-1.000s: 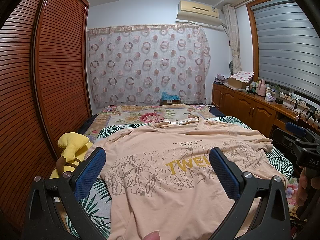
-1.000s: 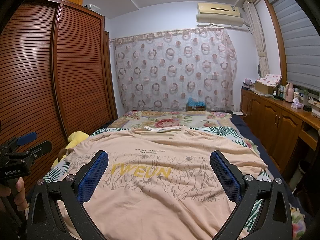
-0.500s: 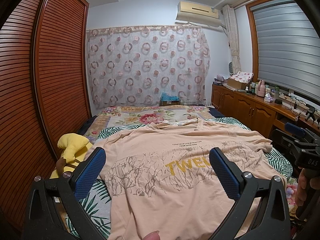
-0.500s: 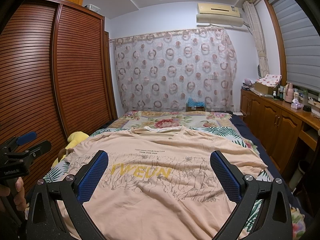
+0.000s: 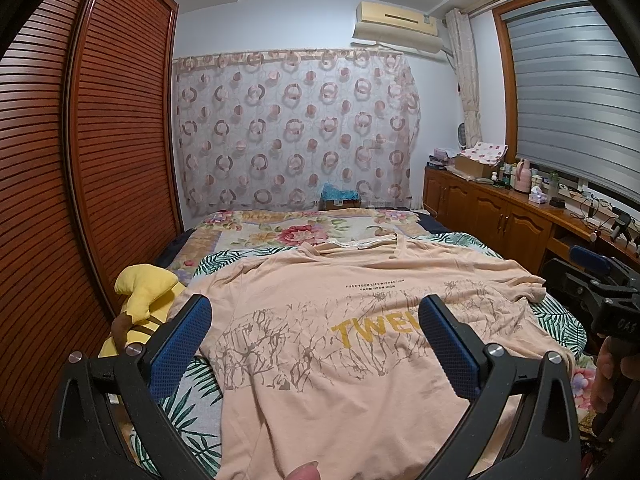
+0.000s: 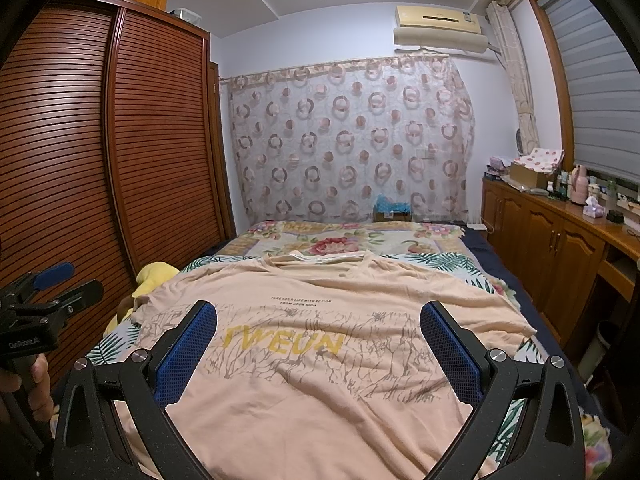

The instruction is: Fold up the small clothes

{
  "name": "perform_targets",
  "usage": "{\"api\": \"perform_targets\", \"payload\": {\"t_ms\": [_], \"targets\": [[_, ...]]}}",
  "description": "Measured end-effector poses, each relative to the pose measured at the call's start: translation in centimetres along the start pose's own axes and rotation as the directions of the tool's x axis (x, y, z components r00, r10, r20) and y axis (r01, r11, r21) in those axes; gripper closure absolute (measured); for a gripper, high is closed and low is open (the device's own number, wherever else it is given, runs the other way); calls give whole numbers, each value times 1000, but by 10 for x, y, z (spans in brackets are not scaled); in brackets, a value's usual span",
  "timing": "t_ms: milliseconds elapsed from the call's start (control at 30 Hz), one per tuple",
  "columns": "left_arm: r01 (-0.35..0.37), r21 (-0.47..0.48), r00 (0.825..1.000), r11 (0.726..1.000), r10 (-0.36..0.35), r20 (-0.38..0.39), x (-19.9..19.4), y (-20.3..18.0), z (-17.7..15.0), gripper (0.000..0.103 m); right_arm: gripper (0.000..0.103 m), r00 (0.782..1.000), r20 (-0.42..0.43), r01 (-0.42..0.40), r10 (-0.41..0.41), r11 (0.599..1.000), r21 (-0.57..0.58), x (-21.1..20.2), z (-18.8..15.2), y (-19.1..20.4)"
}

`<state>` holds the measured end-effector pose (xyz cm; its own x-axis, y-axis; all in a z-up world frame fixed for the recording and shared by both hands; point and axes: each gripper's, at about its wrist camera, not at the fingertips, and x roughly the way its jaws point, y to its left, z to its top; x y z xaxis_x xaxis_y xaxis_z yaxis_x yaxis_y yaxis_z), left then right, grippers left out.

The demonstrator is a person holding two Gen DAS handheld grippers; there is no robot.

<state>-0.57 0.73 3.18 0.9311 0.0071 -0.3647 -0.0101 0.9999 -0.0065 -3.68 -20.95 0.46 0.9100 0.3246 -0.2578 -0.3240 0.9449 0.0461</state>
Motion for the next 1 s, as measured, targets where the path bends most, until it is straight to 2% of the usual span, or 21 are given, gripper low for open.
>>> {"api": "perform_targets", "payload": {"t_ms": [267, 567, 833, 1000], "targets": [[-8, -23, 999, 1000, 7, -54, 13, 14, -1, 0, 1, 999, -33, -9, 9, 1000, 0, 8, -4, 1], [-33, -49, 992, 998, 27, -121, 41, 43, -32, 0, 1, 997, -73, -23, 22, 1000, -7, 25, -2, 2], [-66, -67, 981, 996, 53, -189, 77, 86, -47, 0, 1, 989, -134, -62, 58, 998, -25, 64, 5, 4], [-86, -95, 970, 992, 62, -236, 99, 125, -49, 0, 1, 975, -197, -118, 105, 992, -55, 104, 15, 7]]}}
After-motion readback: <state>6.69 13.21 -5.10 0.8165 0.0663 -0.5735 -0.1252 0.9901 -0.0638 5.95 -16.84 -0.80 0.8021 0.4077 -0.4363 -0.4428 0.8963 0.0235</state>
